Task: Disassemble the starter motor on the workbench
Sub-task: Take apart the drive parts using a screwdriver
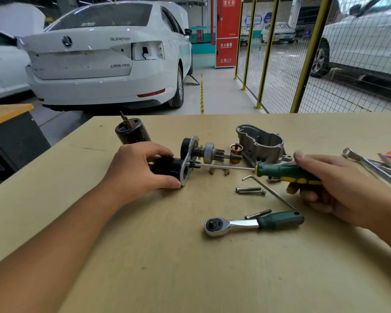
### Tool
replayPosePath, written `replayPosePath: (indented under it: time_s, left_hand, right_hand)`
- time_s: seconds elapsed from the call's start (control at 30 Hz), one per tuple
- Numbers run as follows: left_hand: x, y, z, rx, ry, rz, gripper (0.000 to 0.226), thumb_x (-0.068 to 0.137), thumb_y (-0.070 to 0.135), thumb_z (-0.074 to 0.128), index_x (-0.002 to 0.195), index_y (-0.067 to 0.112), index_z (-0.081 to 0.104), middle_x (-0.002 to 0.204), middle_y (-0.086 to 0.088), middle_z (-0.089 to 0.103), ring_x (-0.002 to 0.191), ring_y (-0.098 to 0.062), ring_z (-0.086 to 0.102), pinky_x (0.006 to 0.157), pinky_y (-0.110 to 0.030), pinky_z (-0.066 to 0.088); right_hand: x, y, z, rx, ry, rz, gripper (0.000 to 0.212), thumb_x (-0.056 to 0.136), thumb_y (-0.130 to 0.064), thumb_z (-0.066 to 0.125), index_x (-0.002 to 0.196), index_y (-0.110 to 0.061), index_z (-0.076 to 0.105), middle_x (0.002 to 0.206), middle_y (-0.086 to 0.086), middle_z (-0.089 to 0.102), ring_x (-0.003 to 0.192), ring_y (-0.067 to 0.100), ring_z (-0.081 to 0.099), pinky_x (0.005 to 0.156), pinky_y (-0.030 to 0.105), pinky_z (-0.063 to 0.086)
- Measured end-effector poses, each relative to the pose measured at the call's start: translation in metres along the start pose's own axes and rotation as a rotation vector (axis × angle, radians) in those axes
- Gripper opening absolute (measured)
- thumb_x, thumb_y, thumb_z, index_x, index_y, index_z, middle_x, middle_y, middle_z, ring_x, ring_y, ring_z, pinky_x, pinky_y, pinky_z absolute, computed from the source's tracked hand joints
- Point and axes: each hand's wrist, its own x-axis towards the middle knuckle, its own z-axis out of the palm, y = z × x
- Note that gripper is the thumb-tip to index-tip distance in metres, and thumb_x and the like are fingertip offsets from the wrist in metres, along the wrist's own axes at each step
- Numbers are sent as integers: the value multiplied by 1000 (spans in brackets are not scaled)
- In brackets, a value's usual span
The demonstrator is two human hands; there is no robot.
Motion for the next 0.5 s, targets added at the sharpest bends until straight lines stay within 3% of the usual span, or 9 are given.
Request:
replayPosePath:
  time_s: [0.07, 0.13, 0.27, 0.33, 0.43, 0.5]
  left_hand:
    - [0, 0, 0, -12, 0, -9, 63, 43, 38, 103, 101, 38, 78, 96, 22, 74, 96, 1, 69, 88, -41, 61]
    - [0, 1, 0, -17, 1, -15, 63, 44, 38, 103, 101, 39, 77, 96, 21, 74, 97, 1, 69, 88, -41, 61]
    - [-1, 2, 0, -21, -6, -23, 62, 44, 37, 103, 99, 42, 76, 97, 20, 74, 100, -1, 69, 91, -43, 60]
    - [-2, 3, -1, -20, -9, -25, 62, 44, 37, 103, 100, 42, 76, 98, 19, 74, 100, -2, 69, 92, -44, 60]
    - [-1, 3, -1, -27, -7, -32, 62, 44, 36, 104, 99, 42, 76, 97, 20, 74, 99, -1, 70, 92, -42, 60]
    - [-1, 3, -1, -31, -4, -37, 61, 44, 35, 104, 97, 43, 76, 97, 19, 75, 99, -1, 70, 93, -42, 59]
  right_hand:
    - [1, 1, -1, -15, 5, -13, 44, 72, -54, 74, 92, -15, 75, 78, 20, 67, 46, 16, 43, 38, 20, 32]
    - [2, 2, -2, 36, -21, -46, 35, 66, -38, 81, 91, -14, 74, 79, 18, 65, 49, 16, 43, 38, 22, 32]
    - [4, 5, -3, 179, 5, -72, 44, 53, -9, 84, 95, -20, 75, 84, 8, 68, 58, 14, 53, 47, 24, 47]
    - [3, 3, -1, 200, -32, -51, 42, 62, -17, 83, 103, -16, 73, 87, 12, 67, 58, 15, 51, 45, 23, 45]
    - [1, 0, 0, 65, -1, -5, 47, 74, -48, 72, 108, -16, 70, 83, 20, 68, 50, 17, 46, 38, 23, 36]
    - [3, 1, -2, 39, 5, -26, 45, 74, -46, 72, 107, -16, 70, 81, 21, 68, 48, 17, 44, 39, 21, 34]
